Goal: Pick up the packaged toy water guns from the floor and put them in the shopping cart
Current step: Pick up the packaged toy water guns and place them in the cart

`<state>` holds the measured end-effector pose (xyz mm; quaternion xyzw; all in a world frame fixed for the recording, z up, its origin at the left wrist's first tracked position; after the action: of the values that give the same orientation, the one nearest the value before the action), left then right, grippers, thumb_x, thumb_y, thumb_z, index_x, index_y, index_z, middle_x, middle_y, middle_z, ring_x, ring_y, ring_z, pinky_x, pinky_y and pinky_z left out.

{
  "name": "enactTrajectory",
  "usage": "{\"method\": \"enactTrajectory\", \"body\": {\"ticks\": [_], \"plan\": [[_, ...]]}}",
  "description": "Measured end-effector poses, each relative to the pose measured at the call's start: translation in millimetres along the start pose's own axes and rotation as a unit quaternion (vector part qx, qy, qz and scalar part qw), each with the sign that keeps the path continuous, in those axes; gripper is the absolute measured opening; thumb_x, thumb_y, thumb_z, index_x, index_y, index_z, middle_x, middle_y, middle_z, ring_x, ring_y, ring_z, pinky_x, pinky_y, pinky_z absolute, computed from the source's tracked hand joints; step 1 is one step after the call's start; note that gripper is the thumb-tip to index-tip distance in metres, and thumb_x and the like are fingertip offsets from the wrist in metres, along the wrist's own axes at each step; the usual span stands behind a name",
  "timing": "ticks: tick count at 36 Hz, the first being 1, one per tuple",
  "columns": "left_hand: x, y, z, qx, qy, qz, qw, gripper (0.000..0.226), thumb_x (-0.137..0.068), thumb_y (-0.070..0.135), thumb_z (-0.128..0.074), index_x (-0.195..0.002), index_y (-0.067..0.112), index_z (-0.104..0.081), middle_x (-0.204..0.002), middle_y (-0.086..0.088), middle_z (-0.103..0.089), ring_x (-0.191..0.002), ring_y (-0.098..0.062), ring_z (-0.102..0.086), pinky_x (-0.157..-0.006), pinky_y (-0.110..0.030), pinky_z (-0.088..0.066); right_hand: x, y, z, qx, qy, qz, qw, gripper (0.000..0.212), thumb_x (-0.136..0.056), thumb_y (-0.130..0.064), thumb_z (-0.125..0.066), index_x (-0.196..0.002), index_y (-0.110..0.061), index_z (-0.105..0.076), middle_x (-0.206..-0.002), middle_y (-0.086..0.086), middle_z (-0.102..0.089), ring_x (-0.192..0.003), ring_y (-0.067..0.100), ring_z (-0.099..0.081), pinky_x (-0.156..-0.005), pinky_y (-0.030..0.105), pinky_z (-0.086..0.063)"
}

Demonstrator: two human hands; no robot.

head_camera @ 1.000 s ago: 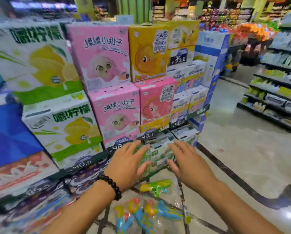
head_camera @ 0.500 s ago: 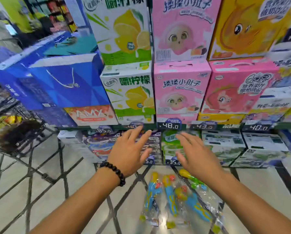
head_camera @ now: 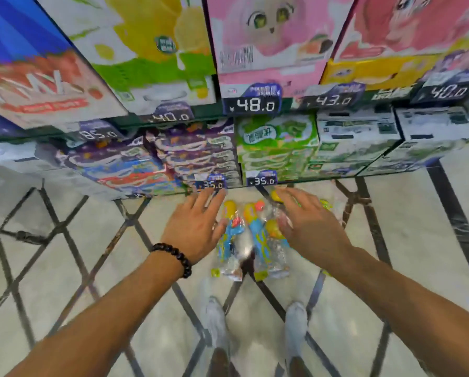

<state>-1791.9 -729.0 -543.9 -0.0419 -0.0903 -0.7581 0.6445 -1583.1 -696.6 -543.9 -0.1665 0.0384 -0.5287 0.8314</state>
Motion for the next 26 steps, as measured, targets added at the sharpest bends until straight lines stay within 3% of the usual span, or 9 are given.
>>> {"method": "enactTrajectory", "body": {"ticks": [2,7,10,14,17,21,26], "plan": [[-8,-4,-48,0.015,-0.009,0.004,1.000,0.064,-0.098,0.052,-0.038,-0.152,0.019,-0.038,-0.145,-0.011,-0.052,-0.120,-0.035,-0.053,-0.084,-0.045,-0.053,-7,14,-43,-0.008,-0.001,-0.011,1.000,0.058,-0.090,-0.026,-0.068,-0.145,-0.015,-0.052,-0.144,0.011,-0.055,-0.124,0.037,-0.055,-0.089,0.047,-0.055],[-21,-9,-186,0.064,-0.035,-0.002,0.997,0.063,-0.097,0.048,-0.045,-0.153,0.020,-0.037,-0.146,-0.012,-0.050,-0.119,-0.040,-0.053,-0.085,-0.049,-0.053,-12,52,-163,-0.026,-0.008,-0.036,0.999,0.061,-0.086,-0.021,-0.074,-0.143,-0.010,-0.054,-0.137,0.017,-0.059,-0.121,0.044,-0.058,-0.086,0.053,-0.059],[-26,-13,-277,0.079,-0.053,0.010,0.995,0.062,-0.096,0.046,-0.048,-0.153,0.021,-0.038,-0.145,-0.011,-0.051,-0.120,-0.039,-0.054,-0.087,-0.051,-0.053,-12,75,-247,-0.024,-0.043,-0.051,0.997,0.062,-0.085,-0.024,-0.075,-0.142,-0.010,-0.055,-0.134,0.016,-0.060,-0.110,0.044,-0.061,-0.071,0.047,-0.061],[-33,-20,-388,0.066,-0.079,0.027,0.994,0.059,-0.098,0.046,-0.049,-0.152,0.022,-0.041,-0.146,-0.008,-0.051,-0.118,-0.036,-0.056,-0.088,-0.050,-0.053,-9,101,-355,-0.004,-0.081,-0.051,0.995,0.059,-0.087,-0.026,-0.072,-0.142,-0.011,-0.054,-0.133,0.014,-0.060,-0.106,0.041,-0.061,-0.064,0.044,-0.059],[-40,-23,-467,0.052,-0.113,0.020,0.992,0.062,-0.097,0.047,-0.044,-0.153,0.020,-0.040,-0.148,-0.013,-0.049,-0.119,-0.039,-0.054,-0.086,-0.051,-0.054,-10,118,-430,0.009,-0.108,-0.059,0.992,0.060,-0.089,-0.028,-0.068,-0.145,-0.011,-0.052,-0.135,0.013,-0.058,-0.108,0.040,-0.059,-0.071,0.043,-0.057],[-53,-36,-549,0.048,-0.126,0.039,0.990,0.065,-0.098,0.048,-0.048,-0.156,0.024,-0.032,-0.155,-0.010,-0.040,-0.125,-0.038,-0.050,-0.091,-0.051,-0.052,-19,138,-514,0.000,-0.127,-0.077,0.989,0.061,-0.097,-0.030,-0.055,-0.154,-0.015,-0.038,-0.152,0.010,-0.043,-0.125,0.038,-0.048,-0.086,0.047,-0.053],[-69,-56,-629,0.056,-0.138,0.077,0.986,0.067,-0.100,0.052,-0.042,-0.159,0.031,-0.020,-0.163,-0.002,-0.026,-0.132,-0.034,-0.042,-0.100,-0.049,-0.046,-37,161,-603,-0.003,-0.132,-0.091,0.987,0.062,-0.094,-0.030,-0.059,-0.152,-0.015,-0.041,-0.148,0.012,-0.045,-0.118,0.042,-0.052,-0.084,0.051,-0.056]]}}
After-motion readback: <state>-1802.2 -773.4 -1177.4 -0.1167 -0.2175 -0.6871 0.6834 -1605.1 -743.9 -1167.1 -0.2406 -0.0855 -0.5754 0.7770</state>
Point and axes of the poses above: each hand's wrist, its own x-axis away from the middle knuckle, its own z-axis out of the back of the hand, y = z × x, the point moved 10 cm from there along -x, towards the middle knuckle
